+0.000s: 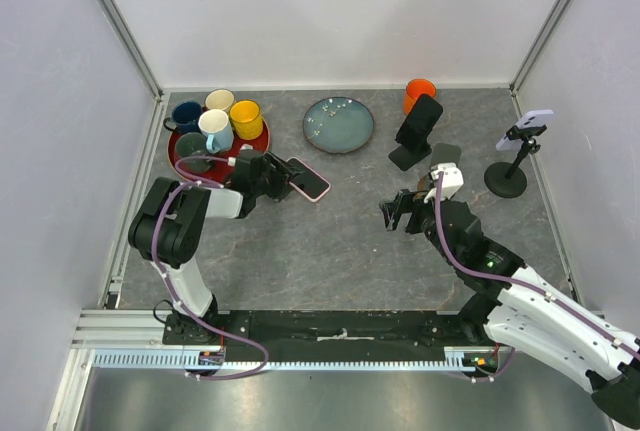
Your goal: Remove the phone from the phone stand
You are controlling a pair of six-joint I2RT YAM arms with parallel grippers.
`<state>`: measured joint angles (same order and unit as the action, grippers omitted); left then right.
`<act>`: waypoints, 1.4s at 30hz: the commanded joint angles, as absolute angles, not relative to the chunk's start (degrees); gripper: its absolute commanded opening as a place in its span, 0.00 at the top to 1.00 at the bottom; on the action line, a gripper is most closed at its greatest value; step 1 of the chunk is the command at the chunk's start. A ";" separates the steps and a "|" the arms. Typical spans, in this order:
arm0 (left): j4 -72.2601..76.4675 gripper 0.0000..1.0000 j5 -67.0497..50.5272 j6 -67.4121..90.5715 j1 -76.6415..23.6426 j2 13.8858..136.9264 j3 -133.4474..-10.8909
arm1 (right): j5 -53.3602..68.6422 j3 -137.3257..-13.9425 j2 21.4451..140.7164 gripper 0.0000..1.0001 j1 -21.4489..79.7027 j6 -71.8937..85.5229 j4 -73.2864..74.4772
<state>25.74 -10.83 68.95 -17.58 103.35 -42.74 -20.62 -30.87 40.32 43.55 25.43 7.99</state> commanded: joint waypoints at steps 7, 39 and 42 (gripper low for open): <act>14.77 0.13 -5.80 59.33 -18.72 94.57 -42.71 | -22.59 -30.15 38.41 0.02 43.68 24.61 8.17; -17.32 0.00 22.68 11.51 -19.69 40.70 -50.55 | -39.48 -60.71 61.24 0.02 39.21 10.83 20.66; -15.56 0.01 21.80 11.95 -19.78 39.20 -46.24 | -29.47 -64.06 64.32 0.02 31.93 9.85 19.52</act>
<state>-18.00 20.43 16.12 -19.64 39.79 -50.68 -36.32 -58.43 61.34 38.89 13.56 20.69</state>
